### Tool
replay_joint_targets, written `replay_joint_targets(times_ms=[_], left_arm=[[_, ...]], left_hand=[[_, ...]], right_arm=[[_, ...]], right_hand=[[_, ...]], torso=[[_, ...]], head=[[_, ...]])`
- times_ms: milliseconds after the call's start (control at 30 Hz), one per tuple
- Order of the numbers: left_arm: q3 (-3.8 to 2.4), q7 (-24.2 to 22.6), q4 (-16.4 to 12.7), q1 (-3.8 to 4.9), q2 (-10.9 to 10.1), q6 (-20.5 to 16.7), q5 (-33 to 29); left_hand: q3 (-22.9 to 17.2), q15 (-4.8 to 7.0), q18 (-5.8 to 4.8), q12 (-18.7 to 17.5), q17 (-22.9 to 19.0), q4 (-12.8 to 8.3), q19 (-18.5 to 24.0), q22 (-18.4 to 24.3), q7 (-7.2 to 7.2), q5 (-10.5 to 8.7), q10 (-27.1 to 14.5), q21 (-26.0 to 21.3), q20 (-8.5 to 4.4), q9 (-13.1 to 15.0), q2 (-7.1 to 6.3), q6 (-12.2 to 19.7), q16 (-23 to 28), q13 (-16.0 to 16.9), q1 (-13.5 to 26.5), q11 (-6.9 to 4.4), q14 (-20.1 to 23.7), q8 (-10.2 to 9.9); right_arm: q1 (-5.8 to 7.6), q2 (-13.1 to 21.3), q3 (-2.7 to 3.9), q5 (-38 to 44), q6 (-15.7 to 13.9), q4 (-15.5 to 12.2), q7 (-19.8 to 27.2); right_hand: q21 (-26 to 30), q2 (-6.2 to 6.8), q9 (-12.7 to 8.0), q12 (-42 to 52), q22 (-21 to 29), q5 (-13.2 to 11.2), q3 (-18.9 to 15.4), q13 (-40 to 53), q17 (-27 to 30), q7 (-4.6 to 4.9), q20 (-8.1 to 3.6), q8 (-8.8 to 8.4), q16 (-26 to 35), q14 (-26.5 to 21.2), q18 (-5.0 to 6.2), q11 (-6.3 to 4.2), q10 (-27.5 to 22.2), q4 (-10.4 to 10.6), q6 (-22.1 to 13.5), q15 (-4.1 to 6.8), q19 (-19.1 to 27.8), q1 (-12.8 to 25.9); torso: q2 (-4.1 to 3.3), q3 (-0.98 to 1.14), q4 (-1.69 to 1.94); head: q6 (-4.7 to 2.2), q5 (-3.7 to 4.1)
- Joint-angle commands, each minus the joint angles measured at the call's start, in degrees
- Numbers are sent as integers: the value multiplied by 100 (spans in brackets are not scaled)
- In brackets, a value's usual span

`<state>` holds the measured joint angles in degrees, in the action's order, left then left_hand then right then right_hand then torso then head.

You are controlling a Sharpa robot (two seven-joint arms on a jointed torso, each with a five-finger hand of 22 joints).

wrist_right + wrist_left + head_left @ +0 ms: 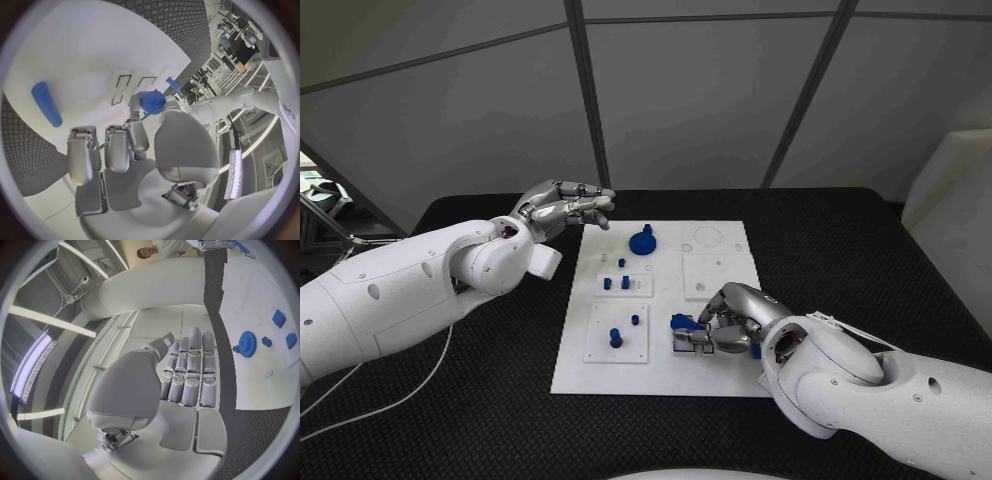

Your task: Assemble the parts on the task board

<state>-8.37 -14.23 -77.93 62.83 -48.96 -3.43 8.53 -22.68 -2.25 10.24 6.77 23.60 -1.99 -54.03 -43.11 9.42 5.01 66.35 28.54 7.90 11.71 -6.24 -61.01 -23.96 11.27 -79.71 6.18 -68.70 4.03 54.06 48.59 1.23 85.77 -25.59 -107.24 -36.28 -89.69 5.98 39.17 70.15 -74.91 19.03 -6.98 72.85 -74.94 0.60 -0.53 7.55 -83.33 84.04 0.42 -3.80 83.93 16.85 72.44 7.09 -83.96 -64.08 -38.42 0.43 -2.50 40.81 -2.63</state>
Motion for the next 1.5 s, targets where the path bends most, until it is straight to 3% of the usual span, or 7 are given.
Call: replay_joint_targets(times_ms=[33, 133, 633, 833, 1133, 1333, 1500], left_arm=[[-4, -9, -11, 10, 0, 45, -24], [-4, -3, -11, 10, 1, 46, -24], [-4, 12, -10, 10, 1, 42, -24], [-4, 17, -5, 10, 1, 40, -24], [-4, 25, -5, 10, 3, 41, -24], [-3, 36, -5, 10, 2, 52, -24], [-3, 45, 0, 10, 3, 60, -24]], left_hand=[[34, 0, 13, -13, -7, -5, -14, 8, 10, -19, -38, -41, 35, 6, 46, 36, 32, -10, 12, -8, -29, -19], [34, 0, 13, -13, -7, -5, -14, 8, 10, -19, -38, -41, 35, 6, 46, 36, 32, -10, 12, -8, -29, -19], [41, -1, 13, -18, -6, -10, -16, 13, 18, -14, -47, -46, 36, 4, 37, 49, 40, -12, 13, -4, -31, -26], [41, -1, 13, -18, -6, -10, -16, 13, 18, -14, -47, -46, 36, 4, 37, 49, 40, -12, 13, -4, -31, -26], [44, -2, 13, -20, -6, -14, -17, 17, 23, -13, -52, -50, 36, 3, 33, 57, 46, -13, 12, -1, -31, -29], [44, -2, 13, -20, -6, -14, -17, 17, 23, -13, -52, -50, 36, 3, 33, 57, 46, -13, 12, -1, -31, -29], [46, -3, 13, -23, -6, -17, -17, 19, 27, -13, -57, -53, 37, 2, 31, 64, 51, -14, 11, 1, -30, -31]], right_arm=[[8, -17, 3, 116, 132, -8, -8], [8, -25, 3, 178, 168, 6, -89], [8, -38, 4, 560, 382, 21, -392], [8, -55, 4, 579, 510, 23, -386], [8, -94, 3, 584, 660, 42, -357], [8, -99, 3, 600, 605, 35, -331], [7, -76, 3, 624, 555, 17, -264]], right_hand=[[-31, 188, 54, -19, -1509, -526, -100, -13, -296, -113, -56, 10, -20, 356, -42, -49, 5, 7, 149, 50, -604, 231], [-31, 322, 100, -47, -1509, -973, -104, -20, -286, -108, -58, -13, -10, 352, -42, -44, 1, 14, 146, 48, -604, 366], [-31, 452, 171, -51, -1509, -1197, -144, -3, -304, -113, -58, -28, -16, 355, -42, -47, 11, 21, 179, 49, -604, 471], [-31, 623, 237, -82, -1509, -1593, -275, -7, -301, -110, -61, -59, -9, 353, -42, -47, 9, 25, 175, 51, -604, 638], [-31, 817, 282, -157, -1509, -1623, -563, -48, -259, -106, -73, -96, 21, 339, -42, -46, -18, 30, 133, 57, -604, 865], [-31, 817, 294, -153, -1509, -1622, -567, -40, -267, -106, -75, -100, 18, 340, -42, -47, -17, 29, 130, 58, -604, 905], [-31, 646, 339, -127, -1509, -1623, -362, -8, -305, -118, -82, -98, -1, 349, -42, -57, 1, 15, 156, 65, -604, 525]], torso=[[2, 1, 4], [0, -1, 4], [-1, 0, 3], [-2, -1, 0], [-4, 0, 1], [-2, 0, -1], [-2, 5, -6]], head=[[-5, 7], [-13, 15], [-21, 26], [-22, 25], [-26, 23], [-30, 21], [-29, 21]])
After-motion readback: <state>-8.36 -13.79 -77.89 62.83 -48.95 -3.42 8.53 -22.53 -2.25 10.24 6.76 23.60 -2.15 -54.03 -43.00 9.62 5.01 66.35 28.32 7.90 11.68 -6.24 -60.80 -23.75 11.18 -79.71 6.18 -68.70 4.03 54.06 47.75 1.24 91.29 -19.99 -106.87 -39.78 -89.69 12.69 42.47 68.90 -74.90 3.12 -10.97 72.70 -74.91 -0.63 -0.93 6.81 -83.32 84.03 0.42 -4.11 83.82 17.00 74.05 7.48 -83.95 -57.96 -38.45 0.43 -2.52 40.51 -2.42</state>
